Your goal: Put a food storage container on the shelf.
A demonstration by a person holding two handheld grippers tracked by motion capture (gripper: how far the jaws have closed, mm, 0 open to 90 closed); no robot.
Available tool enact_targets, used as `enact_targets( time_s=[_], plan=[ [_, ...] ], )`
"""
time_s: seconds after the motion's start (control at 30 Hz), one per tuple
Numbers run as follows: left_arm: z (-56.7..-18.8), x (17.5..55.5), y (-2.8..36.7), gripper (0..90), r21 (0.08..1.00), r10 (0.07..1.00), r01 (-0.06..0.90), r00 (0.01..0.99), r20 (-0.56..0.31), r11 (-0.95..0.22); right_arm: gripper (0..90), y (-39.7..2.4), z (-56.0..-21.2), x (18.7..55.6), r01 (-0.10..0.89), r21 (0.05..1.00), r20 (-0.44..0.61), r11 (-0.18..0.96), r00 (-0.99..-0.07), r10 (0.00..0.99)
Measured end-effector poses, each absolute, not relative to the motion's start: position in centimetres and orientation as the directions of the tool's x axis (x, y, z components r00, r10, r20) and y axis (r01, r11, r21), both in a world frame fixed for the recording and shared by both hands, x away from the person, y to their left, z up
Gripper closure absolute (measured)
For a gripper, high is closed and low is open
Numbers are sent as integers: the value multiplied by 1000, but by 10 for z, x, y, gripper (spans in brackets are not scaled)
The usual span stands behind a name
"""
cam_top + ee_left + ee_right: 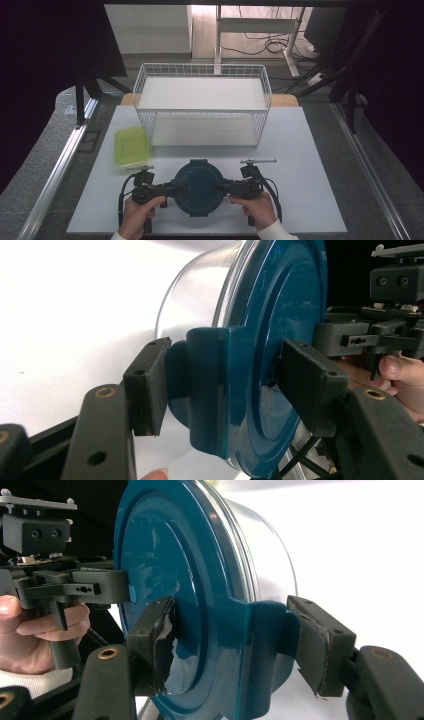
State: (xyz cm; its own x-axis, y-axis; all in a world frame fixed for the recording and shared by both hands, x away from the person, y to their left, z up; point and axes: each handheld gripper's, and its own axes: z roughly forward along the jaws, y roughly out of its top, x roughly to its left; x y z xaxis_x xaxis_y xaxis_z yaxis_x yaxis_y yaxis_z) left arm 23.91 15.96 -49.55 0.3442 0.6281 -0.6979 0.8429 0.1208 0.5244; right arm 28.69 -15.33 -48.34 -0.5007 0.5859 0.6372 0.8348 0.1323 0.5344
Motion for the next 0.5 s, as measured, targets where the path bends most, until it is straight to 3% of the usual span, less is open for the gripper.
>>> enact_targets(
  time_s=[0.5],
  plan=[
    [-483,249,153,396,538,611,836,373,-699,105,381,-160,-465,293,808,571,600,147,-532,597]
  ],
)
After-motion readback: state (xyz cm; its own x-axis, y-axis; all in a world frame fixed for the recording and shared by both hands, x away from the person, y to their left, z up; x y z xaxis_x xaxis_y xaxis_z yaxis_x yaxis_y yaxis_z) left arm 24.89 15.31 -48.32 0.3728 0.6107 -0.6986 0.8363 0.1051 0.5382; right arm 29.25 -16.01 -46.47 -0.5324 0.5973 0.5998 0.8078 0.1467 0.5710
